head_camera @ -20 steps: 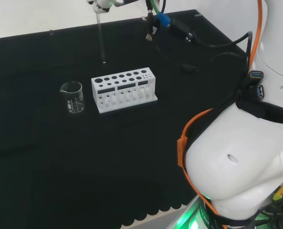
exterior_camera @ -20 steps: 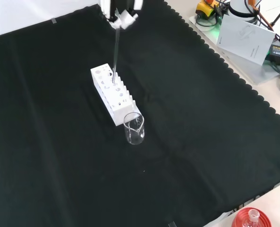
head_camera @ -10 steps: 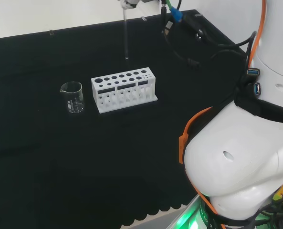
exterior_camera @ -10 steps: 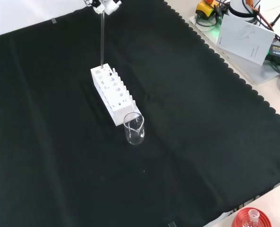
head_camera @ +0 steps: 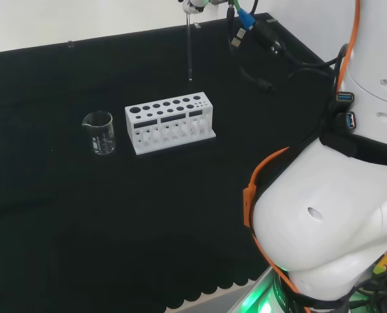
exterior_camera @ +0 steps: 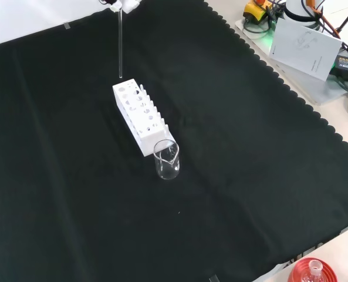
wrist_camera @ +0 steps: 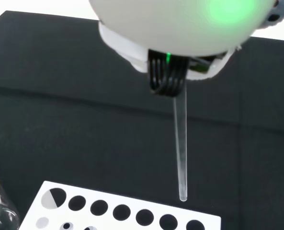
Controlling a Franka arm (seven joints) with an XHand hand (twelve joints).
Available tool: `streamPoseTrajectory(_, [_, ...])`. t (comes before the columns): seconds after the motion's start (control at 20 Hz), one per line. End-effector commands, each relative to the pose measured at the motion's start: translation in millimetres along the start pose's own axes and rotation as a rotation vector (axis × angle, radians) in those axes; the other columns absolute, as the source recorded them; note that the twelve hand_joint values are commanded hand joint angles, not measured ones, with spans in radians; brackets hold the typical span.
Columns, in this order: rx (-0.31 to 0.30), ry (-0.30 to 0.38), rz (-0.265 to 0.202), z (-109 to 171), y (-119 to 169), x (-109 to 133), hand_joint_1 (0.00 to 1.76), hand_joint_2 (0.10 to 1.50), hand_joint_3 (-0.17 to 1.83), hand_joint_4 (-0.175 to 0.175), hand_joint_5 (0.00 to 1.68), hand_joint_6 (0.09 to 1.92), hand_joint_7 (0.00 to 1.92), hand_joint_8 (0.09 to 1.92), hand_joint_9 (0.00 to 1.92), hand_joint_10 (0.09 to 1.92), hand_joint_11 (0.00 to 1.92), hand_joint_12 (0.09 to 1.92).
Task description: Put the glass rod back on the white test tube rack.
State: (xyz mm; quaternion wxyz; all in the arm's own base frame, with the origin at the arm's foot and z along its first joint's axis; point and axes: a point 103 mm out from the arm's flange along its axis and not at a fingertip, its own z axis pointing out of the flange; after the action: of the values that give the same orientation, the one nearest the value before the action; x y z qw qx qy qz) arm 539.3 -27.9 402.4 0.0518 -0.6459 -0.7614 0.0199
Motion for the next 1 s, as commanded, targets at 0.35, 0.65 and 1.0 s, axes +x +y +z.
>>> streamPoseTrajectory(0.35, [0.047, 0.045, 0.038, 33.1, 4.9, -53.5, 1.45, 0.47, 0.88, -0.175, 1.23, 0.69, 1.43, 0.58, 1.73, 0.09, 1.62, 0.48])
streamPoseTrajectory(0.65, [0.062, 0.054, 0.051, 43.4, 3.9, -64.2, 1.45, 0.47, 0.88, -0.175, 1.23, 0.69, 1.43, 0.58, 1.73, 0.09, 1.62, 0.48])
streamPoseTrajectory(1.0, [0.067, 0.047, 0.054, 43.8, 4.8, -64.9, 1.45, 0.47, 0.88, -0.175, 1.23, 0.69, 1.43, 0.58, 1.73, 0.09, 1.62, 0.48])
